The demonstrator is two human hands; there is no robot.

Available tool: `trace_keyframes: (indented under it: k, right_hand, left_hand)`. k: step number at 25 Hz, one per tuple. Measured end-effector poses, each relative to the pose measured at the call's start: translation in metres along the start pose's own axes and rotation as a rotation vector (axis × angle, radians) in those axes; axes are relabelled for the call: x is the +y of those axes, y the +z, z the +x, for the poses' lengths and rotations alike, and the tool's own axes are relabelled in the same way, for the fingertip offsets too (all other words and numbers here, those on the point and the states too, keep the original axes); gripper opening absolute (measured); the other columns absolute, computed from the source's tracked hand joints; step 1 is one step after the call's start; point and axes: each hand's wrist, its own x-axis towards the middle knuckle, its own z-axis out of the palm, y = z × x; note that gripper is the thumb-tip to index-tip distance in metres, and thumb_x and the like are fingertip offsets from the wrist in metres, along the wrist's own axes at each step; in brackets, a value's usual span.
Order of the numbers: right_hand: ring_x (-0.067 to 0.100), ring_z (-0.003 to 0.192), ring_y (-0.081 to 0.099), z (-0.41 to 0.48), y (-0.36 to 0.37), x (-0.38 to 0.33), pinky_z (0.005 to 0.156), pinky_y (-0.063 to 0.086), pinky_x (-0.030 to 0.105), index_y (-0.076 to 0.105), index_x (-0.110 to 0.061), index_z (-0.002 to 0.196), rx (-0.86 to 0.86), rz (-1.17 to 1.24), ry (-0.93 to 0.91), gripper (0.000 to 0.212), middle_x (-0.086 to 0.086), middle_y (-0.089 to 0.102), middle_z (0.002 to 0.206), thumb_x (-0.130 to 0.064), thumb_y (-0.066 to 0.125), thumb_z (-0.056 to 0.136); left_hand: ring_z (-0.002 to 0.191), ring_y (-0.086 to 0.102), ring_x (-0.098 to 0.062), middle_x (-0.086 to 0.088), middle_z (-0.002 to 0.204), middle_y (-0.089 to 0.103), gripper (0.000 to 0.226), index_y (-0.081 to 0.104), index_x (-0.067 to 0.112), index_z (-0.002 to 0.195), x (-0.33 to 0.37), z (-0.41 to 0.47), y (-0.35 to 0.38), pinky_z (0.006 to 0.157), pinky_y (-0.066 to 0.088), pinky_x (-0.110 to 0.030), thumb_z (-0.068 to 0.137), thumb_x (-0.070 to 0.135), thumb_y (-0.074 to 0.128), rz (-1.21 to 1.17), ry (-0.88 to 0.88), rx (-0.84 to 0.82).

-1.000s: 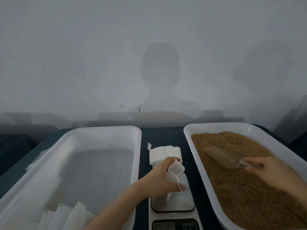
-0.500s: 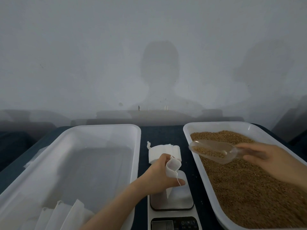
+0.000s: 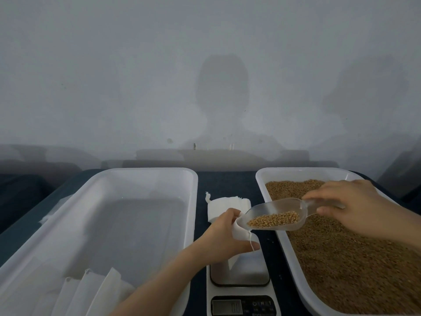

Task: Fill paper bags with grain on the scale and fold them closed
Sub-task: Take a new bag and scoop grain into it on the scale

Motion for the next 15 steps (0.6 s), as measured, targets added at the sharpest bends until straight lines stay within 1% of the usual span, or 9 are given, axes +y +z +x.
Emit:
trace_keyframes:
  k: [3, 5, 8, 10, 12, 15]
  right_hand:
    - [-0.015, 0.093, 0.041, 0.002, 0.003, -0.001, 0.09, 0.017, 0.025, 0.043, -0.066, 0.099, -0.013, -0.048, -0.012, 0.032, -0.034, 0.052, 0.092, -0.042, 0.059, 0.086]
    - [-0.015, 0.092, 0.04, 0.004, 0.003, -0.004, 0.091, 0.015, 0.025, 0.045, -0.066, 0.102, -0.01, -0.08, -0.024, 0.03, -0.034, 0.051, 0.091, -0.043, 0.058, 0.087]
    - [-0.012, 0.092, 0.041, 0.008, 0.002, -0.01, 0.094, 0.011, 0.025, 0.049, -0.064, 0.109, 0.005, -0.128, -0.042, 0.029, -0.035, 0.05, 0.09, -0.045, 0.056, 0.088]
    - [-0.009, 0.093, 0.039, 0.01, 0.001, -0.015, 0.095, 0.008, 0.025, 0.048, -0.062, 0.114, 0.007, -0.17, -0.052, 0.03, -0.036, 0.046, 0.09, -0.045, 0.053, 0.089]
    - [-0.007, 0.094, 0.036, 0.011, 0.0, -0.02, 0.096, 0.007, 0.027, 0.048, -0.06, 0.116, -0.002, -0.201, -0.056, 0.03, -0.034, 0.044, 0.091, -0.045, 0.05, 0.091]
    - [-0.004, 0.097, 0.039, 0.012, -0.004, -0.027, 0.099, 0.009, 0.029, 0.049, -0.059, 0.116, -0.007, -0.218, -0.057, 0.029, -0.029, 0.048, 0.093, -0.043, 0.049, 0.091]
  left_hand:
    - [0.096, 0.056, -0.011, 0.013, 0.114, 0.05, 0.064, 0.037, 0.032, 0.125, -0.003, 0.0, 0.002, 0.08, 0.051, -0.018, 0.075, 0.043, 0.076, 0.006, 0.002, -0.012]
    - [0.097, 0.056, -0.012, 0.011, 0.115, 0.051, 0.063, 0.039, 0.032, 0.123, -0.004, 0.001, 0.003, 0.082, 0.052, -0.02, 0.074, 0.046, 0.076, 0.024, 0.003, -0.013]
    - [0.094, 0.056, -0.009, 0.014, 0.109, 0.052, 0.056, 0.041, 0.035, 0.115, -0.003, 0.0, 0.003, 0.077, 0.049, -0.017, 0.073, 0.046, 0.077, 0.045, 0.03, -0.01]
    - [0.093, 0.056, -0.007, 0.017, 0.106, 0.052, 0.053, 0.041, 0.035, 0.112, -0.003, 0.0, 0.003, 0.075, 0.048, -0.015, 0.074, 0.045, 0.077, 0.052, 0.053, -0.008]
    - [0.094, 0.057, -0.006, 0.017, 0.106, 0.053, 0.051, 0.041, 0.036, 0.11, -0.003, 0.0, 0.002, 0.077, 0.049, -0.015, 0.075, 0.044, 0.077, 0.057, 0.071, -0.001]
    - [0.095, 0.058, -0.007, 0.017, 0.106, 0.054, 0.049, 0.042, 0.037, 0.107, -0.003, 0.001, 0.002, 0.079, 0.051, -0.016, 0.074, 0.044, 0.077, 0.061, 0.069, 0.007]
